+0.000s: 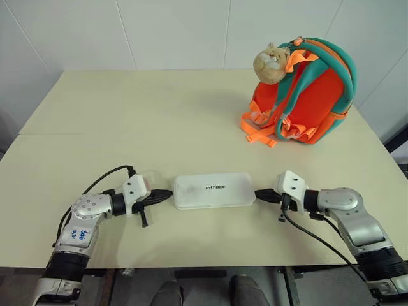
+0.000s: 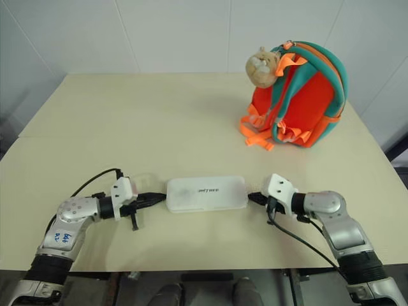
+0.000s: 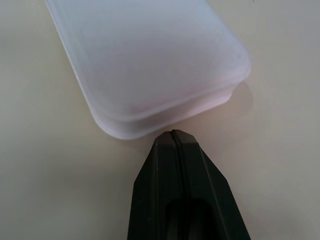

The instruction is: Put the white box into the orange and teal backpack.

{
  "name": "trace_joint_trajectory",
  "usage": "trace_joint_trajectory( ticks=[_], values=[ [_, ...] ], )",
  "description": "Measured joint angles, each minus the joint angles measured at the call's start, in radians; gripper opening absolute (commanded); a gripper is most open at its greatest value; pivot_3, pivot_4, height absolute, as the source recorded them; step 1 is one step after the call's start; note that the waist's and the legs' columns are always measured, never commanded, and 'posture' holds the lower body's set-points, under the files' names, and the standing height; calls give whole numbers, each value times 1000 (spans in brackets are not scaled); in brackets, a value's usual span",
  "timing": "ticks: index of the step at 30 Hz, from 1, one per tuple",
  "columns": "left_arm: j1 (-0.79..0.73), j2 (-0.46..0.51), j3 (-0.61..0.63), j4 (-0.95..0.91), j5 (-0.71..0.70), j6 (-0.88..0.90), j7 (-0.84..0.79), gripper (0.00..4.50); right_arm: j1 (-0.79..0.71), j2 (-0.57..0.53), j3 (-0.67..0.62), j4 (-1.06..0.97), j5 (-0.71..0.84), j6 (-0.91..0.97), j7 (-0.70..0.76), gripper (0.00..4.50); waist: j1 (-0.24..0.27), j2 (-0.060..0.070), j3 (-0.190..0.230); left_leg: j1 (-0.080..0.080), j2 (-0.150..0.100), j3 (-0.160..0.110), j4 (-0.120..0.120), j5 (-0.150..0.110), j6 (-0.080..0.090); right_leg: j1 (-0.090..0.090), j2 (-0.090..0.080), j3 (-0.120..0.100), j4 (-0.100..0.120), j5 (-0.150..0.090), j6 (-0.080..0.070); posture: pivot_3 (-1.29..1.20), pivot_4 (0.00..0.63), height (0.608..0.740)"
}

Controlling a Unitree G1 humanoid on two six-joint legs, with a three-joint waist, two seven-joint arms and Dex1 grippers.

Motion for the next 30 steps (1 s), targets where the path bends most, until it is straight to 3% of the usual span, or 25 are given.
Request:
trace_joint_trajectory(
  ticks=[2, 7, 10, 13, 16, 22, 30],
  values=[
    [-1, 16, 21, 4, 0, 43, 34, 558, 2, -25, -23, 9, 5, 13, 3, 1132, 0, 0, 0, 0, 0, 0, 0, 0, 0, 0, 0, 0, 0, 0, 0, 0, 150, 740],
    [-5, 52, 63, 13, -50, 184, 42, 1971, 0, -75, -82, -16, 72, 117, 35, 2727, -3, 0, 0, 0, 0, 0, -1, 0, 0, 0, 0, 0, 0, 0, 0, 0, 150, 740],
    [-12, 59, 96, -15, -154, 373, 26, 2813, -27, -94, -100, -73, 150, 247, 55, 3679, -3, 0, 0, 0, 0, 0, -1, 0, 0, -1, 0, 0, 0, 0, 0, 0, 150, 740],
    [-46, 105, 125, -49, -281, 677, 22, 3667, -72, -100, -111, -142, 242, 417, 64, 4500, -3, 0, 0, 0, 0, -1, -1, 0, 0, 0, 0, 0, 1, 0, 0, 0, 150, 740],
    [-96, 113, 162, -46, -376, 904, 46, 4488, -103, -95, -101, -186, 297, 557, 48, 4500, -2, 0, 0, 0, 0, -1, 0, 0, 0, 0, 0, 0, 1, 0, 0, 0, 150, 740],
    [-190, 48, 239, 8, -468, 1189, 189, 4488, -168, -41, -48, -226, 353, 782, -42, 4500, -1, 0, 0, -1, 0, -2, -1, 0, 0, -1, 0, 0, -1, 0, 0, 0, 150, 740],
    [-225, -2, 299, -8, -555, 1458, 260, 4488, -186, -42, -4, -227, 341, 872, -80, 4500, 2, 0, 0, -1, -1, -2, -1, 0, 0, -1, 0, 0, -2, 0, 0, 0, 150, 740]
  ],
)
